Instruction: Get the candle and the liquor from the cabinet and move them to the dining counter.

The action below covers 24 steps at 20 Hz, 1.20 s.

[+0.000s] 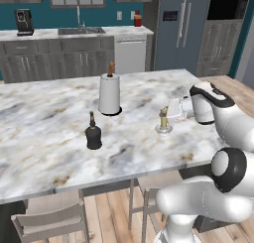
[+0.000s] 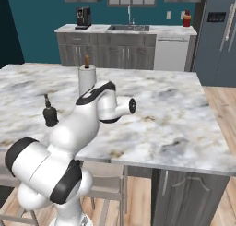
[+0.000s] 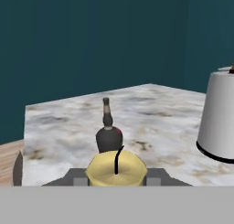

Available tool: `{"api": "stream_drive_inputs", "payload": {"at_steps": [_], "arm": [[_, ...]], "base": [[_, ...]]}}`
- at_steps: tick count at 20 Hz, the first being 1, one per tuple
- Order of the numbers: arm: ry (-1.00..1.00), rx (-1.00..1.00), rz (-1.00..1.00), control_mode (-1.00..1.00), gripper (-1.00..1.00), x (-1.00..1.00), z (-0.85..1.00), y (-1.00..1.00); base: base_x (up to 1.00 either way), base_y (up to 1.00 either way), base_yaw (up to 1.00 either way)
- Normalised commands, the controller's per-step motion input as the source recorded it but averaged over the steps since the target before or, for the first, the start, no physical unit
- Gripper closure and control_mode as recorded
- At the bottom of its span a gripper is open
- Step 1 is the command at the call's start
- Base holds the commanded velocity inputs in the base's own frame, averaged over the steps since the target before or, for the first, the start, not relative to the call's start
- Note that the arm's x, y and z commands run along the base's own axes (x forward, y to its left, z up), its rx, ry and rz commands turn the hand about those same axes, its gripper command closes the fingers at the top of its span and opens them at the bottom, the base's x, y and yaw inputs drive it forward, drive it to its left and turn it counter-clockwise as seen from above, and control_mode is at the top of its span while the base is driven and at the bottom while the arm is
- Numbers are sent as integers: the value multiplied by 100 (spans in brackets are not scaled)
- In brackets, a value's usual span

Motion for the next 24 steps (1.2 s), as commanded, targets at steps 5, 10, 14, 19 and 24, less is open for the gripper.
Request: {"api": "stream_drive_inputs", "payload": {"at_steps": [5,10,14,19,24], "arm": [[0,0,0,-100,100,29,-38,9],[0,4,0,-100,100,29,-40,3],[0,5,0,-100,100,31,-24,0],[0,4,0,-100,100,35,-12,0],[0,0,0,-100,100,31,-23,0]], "base": [[0,0,0],[0,0,0],[0,0,0],[0,0,0],[0,0,0]]}}
